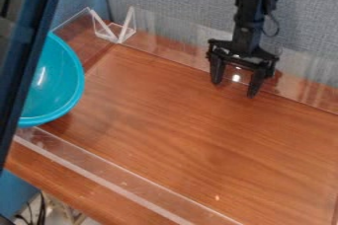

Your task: Remove the mushroom from inside the blue bowl and put it on the table

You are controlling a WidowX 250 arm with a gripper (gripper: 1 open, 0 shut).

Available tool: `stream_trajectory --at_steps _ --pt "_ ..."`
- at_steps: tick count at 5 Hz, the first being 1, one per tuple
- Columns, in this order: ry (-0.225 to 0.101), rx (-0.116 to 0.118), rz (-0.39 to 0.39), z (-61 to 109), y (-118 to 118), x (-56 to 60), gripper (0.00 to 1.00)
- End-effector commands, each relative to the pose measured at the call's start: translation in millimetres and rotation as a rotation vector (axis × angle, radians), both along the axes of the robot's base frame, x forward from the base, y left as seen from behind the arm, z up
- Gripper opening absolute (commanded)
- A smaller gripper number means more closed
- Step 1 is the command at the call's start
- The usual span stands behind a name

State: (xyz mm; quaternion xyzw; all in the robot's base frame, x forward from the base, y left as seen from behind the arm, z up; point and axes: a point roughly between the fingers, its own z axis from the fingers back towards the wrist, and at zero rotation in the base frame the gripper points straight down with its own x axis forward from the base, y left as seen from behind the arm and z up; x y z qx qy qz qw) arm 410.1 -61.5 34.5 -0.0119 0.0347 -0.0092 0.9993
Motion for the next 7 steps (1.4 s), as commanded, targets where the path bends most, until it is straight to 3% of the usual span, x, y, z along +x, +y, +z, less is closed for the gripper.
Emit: stream_trajectory --at_steps 1,7 --pt "-0.077 -0.001 -0.008 19.4 -6.1 7.0 1.0" --pt "-0.113 0.036 0.034 0.6 -4.0 5.2 1.0"
